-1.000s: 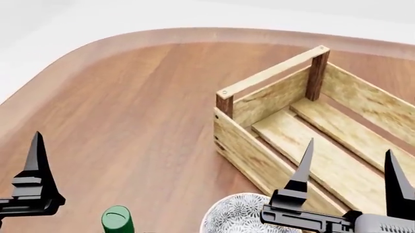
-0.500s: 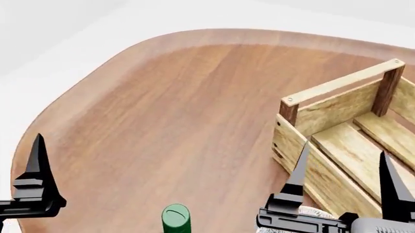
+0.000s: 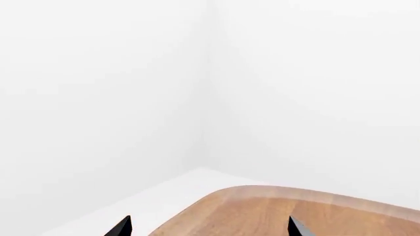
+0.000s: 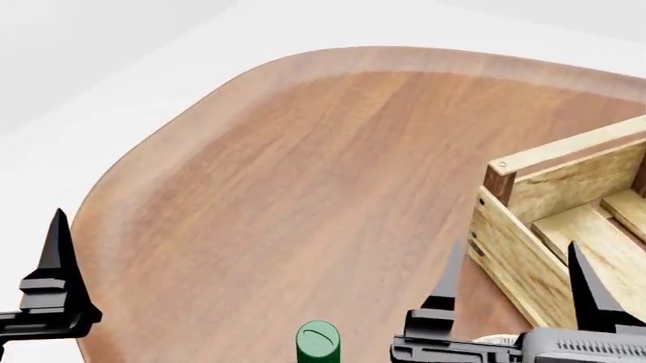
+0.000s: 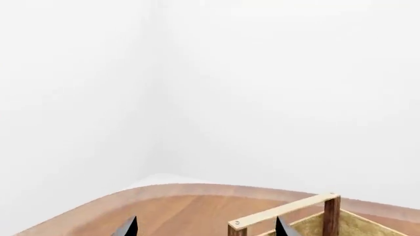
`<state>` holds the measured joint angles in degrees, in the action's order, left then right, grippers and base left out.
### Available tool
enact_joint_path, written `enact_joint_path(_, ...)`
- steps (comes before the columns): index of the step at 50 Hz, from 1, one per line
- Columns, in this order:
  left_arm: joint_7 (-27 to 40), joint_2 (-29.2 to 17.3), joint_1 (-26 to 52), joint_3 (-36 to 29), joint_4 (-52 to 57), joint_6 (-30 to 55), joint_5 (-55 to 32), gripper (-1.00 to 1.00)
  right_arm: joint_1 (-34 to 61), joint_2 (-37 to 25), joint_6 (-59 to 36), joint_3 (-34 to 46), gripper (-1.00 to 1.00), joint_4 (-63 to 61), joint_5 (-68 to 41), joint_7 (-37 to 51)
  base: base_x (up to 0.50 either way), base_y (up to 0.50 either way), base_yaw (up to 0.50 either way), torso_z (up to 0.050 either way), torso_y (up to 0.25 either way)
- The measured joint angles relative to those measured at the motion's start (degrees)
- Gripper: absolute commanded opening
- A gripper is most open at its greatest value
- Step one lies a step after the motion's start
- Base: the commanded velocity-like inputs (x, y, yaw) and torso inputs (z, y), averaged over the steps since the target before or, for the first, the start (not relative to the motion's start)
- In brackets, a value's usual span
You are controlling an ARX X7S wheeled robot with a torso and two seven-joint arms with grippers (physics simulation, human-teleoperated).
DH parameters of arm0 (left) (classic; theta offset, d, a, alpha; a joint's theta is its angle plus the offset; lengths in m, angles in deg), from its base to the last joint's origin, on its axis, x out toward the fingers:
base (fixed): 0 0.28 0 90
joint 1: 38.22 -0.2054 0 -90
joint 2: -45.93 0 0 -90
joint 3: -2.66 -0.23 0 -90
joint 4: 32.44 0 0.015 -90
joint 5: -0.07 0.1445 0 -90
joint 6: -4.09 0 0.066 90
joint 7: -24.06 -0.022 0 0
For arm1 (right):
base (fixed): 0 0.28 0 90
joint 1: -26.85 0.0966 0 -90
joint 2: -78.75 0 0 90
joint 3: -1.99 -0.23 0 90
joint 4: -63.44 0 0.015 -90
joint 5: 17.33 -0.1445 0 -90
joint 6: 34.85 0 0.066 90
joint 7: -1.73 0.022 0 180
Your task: Pick up the salad dressing and put it in the tray.
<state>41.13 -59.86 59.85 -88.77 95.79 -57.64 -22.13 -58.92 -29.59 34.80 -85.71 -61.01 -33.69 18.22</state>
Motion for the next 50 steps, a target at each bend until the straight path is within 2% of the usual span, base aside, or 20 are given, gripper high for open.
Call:
enact_joint_path(25,0.4,-0.7,0.2,-0.3,-0.6,0.0,-0.6,1.00,-2.2,-10.5,-13.4,5.8,1.00,-0.2,-6.0,-10.3,0.00,0.00,0.00,0.000,0.000)
enact_joint_path(41,0.7,-0.9,0.0,-0.7,-0.8,-0.5,-0.7,1.00,-4.5,-14.7,-13.7,10.8,1.00,-0.2,-4.7,-14.7,0.00,0.00,0.00,0.000,0.000)
enact_joint_path(50,0.9,-1.1,-0.2,-0.9,-0.8,-0.7,-0.7,1.00,-4.9,-15.0,-12.9,12.0,1.00,0.5,-5.4,-16.5,0.00,0.00,0.00,0.000,0.000)
